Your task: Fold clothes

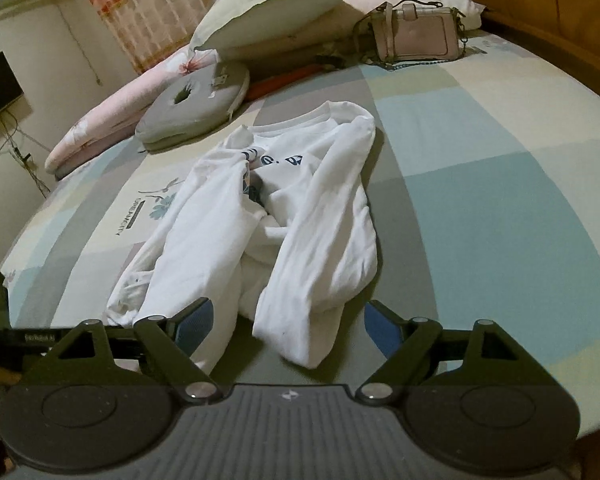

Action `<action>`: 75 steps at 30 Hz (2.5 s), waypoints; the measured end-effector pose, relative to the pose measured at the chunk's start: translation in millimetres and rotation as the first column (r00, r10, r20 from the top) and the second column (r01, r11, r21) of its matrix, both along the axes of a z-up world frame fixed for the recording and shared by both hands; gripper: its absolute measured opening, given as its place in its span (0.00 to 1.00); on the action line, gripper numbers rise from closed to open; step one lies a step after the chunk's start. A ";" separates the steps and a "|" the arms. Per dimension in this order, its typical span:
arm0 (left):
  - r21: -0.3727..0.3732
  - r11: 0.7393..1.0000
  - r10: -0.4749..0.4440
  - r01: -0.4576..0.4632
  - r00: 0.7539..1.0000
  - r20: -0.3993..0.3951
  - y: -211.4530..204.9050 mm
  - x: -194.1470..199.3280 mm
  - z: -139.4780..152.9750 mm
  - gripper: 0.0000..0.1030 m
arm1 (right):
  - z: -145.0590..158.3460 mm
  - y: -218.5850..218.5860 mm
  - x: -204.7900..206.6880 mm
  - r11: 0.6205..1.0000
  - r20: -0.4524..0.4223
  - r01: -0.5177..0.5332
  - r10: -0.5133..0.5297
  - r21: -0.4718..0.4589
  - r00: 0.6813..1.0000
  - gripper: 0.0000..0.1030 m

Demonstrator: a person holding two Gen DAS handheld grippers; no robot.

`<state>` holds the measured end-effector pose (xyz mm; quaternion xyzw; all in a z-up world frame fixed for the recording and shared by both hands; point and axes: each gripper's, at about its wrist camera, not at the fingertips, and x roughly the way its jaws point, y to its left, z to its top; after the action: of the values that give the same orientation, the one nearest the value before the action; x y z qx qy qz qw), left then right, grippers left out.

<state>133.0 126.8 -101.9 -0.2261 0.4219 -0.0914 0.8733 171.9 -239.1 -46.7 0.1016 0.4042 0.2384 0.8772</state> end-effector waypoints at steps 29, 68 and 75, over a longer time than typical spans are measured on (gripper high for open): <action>0.217 0.971 0.097 -0.105 0.994 0.045 41.5 39.1 17.7 0.24 | 7.8 2.1 -18.0 0.999 0.035 0.053 -0.053 -0.012 0.998 0.84; 0.223 0.974 -0.034 0.023 0.998 0.046 64.9 126.8 23.1 0.60 | 0.1 40.9 5.7 0.993 -0.005 0.038 -0.039 -0.113 0.999 0.84; 0.341 0.938 0.057 -0.069 0.997 0.044 70.2 125.7 2.5 0.59 | -0.1 30.3 0.5 0.990 -0.007 0.066 -0.067 -0.122 0.998 0.84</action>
<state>258.6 196.9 -99.5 -0.0828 0.4093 0.0076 0.9086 172.5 -208.8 -46.8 0.0627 0.4192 0.1835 0.8869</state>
